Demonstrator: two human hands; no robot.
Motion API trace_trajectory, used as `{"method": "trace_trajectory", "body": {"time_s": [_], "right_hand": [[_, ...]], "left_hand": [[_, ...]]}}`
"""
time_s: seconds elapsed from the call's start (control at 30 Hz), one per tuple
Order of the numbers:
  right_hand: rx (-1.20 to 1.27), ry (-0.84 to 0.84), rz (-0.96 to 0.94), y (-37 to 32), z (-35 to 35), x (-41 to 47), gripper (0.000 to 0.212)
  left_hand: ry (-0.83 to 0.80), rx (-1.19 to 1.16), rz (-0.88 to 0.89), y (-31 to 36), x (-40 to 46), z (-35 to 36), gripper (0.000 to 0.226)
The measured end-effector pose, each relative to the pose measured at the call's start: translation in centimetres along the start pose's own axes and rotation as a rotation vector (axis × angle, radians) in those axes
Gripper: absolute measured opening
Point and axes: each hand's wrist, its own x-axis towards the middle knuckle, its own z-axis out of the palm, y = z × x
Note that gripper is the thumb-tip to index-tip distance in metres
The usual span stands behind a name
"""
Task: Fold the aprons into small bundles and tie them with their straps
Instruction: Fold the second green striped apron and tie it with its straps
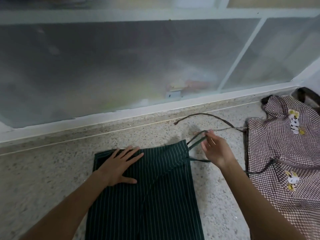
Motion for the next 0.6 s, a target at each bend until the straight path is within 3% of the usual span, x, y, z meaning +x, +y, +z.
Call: {"method": "trace_trajectory", "body": {"time_s": [0.07,0.17,0.23,0.27,0.33,0.37,0.47,0.53,0.6], "right_hand": [[0.195,-0.109,-0.001,-1.6,-1.2,-0.6,0.057],[0.228,-0.111,-0.091,-5.1,-3.9,-1.6,0.057],[0.086,0.022,-0.106,-7.7,-5.4,-2.4,0.054],[-0.028,0.114,-0.094,-8.8,-6.0,-2.9,0.041],[-0.356,0.411,-0.086,-10.1,-7.3,-3.4,0.006],[-0.531,0.569,-0.096,-10.4,-8.0,-3.4,0.005],[-0.987,0.968,-0.304,-9.1,-8.8,-3.1,0.059],[-1.086,0.972,-0.510,-6.7,-6.7,-3.7,0.069],[-1.181,0.938,-0.734,-3.7,-4.4,-4.2,0.069]], "left_hand": [[-0.018,-0.009,-0.005,-0.2,0.0,-0.1,0.099],[-0.042,-0.021,-0.017,-0.3,0.1,-0.3,0.100],[-0.040,0.007,-0.034,-0.2,0.2,-0.4,0.101],[-0.030,0.029,-0.043,-0.1,0.2,-0.6,0.101],[0.020,0.075,-0.047,0.2,0.0,-0.8,0.103],[0.093,0.088,-0.033,0.5,-0.3,-1.0,0.103],[0.290,0.091,-0.008,0.6,-1.8,-1.5,0.084],[0.360,0.041,-0.083,-0.3,-3.3,-1.1,0.072],[0.350,0.013,-0.168,-1.5,-4.9,-0.4,0.075]]}}
